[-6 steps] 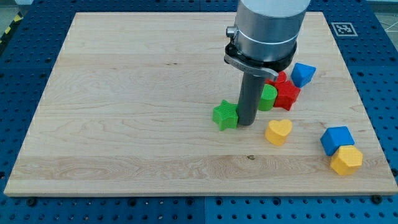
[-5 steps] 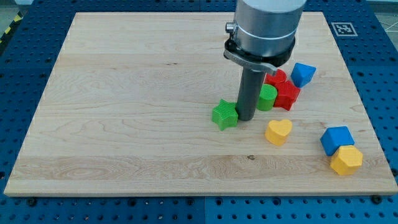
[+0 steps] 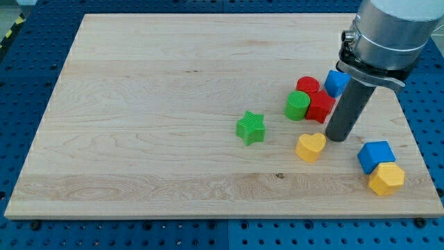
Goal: Slide yellow hart towards green star
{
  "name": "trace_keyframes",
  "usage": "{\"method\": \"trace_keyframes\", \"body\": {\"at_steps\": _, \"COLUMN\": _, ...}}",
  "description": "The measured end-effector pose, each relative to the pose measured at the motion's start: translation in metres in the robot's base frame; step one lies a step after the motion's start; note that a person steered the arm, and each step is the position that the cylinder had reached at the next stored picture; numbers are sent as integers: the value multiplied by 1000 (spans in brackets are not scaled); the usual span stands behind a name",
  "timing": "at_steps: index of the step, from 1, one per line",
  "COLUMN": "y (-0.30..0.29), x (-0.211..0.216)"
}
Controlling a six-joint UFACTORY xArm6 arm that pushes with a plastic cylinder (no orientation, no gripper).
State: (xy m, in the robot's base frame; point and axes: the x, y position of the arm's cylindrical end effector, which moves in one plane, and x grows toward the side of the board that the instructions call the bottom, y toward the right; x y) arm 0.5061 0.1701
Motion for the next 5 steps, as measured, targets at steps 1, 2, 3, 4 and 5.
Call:
{"method": "trace_keyframes", "body": {"at_steps": 1, "y": -13, "x": 10}}
{"method": "trace_keyframes", "body": {"at_steps": 2, "y": -15, "x": 18}}
{"method": "trace_keyframes", "body": {"at_steps": 3, "y": -23, "x": 20}}
{"method": "trace_keyframes", "body": {"at_steps": 4, "y": -58, "x": 21}}
{"method": "trace_keyframes", "body": {"at_steps": 5, "y": -72, "x": 35}}
